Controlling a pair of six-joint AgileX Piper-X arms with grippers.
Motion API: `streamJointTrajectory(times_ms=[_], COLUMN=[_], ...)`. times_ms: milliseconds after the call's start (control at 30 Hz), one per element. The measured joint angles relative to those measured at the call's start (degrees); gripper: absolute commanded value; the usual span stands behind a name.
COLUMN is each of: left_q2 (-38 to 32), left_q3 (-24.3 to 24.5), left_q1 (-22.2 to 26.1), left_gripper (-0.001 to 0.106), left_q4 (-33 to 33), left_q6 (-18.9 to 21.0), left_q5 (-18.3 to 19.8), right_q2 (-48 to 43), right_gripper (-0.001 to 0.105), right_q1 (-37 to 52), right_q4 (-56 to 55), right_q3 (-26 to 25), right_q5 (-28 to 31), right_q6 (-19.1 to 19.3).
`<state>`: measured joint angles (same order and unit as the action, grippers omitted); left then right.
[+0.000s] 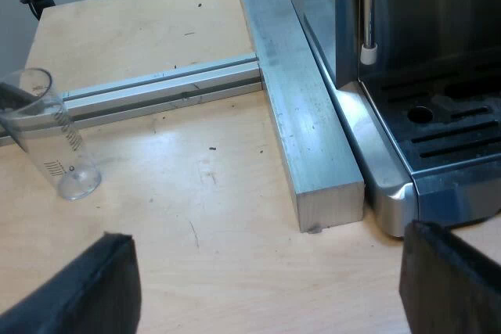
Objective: Put the handle in the coffee machine
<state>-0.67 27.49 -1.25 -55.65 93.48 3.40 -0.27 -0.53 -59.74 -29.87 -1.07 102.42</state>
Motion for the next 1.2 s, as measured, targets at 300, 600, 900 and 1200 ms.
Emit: streamJointTrajectory(times_ms=[300, 600, 900, 1200], left_q2=[0.0, 0.0, 0.0, 2.35], left_q3=[0.0, 0.9, 5.13, 7.83], left_q1=[0.0, 0.0, -1.47, -4.69], left_gripper=[0.07, 0.07, 0.07, 0.07], left_q4=[0.0, -0.85, -0.98, -0.81], left_q6=[-0.25, -4.79, -4.97, -5.06], left_q5=[0.0, 0.64, 8.84, 17.26], right_q2=[0.0, 0.0, 4.38, 15.77], right_gripper=[0.074, 0.074, 0.074, 0.074], right_q1=[0.0, 0.0, 0.0, 0.0], right_q4=[0.0, 0.34, -6.54, -15.67], right_q3=[0.0, -0.78, -8.92, -16.41], right_q5=[0.0, -0.91, -1.56, -3.68], right_q6=[-2.24, -2.24, -1.24, 5.38])
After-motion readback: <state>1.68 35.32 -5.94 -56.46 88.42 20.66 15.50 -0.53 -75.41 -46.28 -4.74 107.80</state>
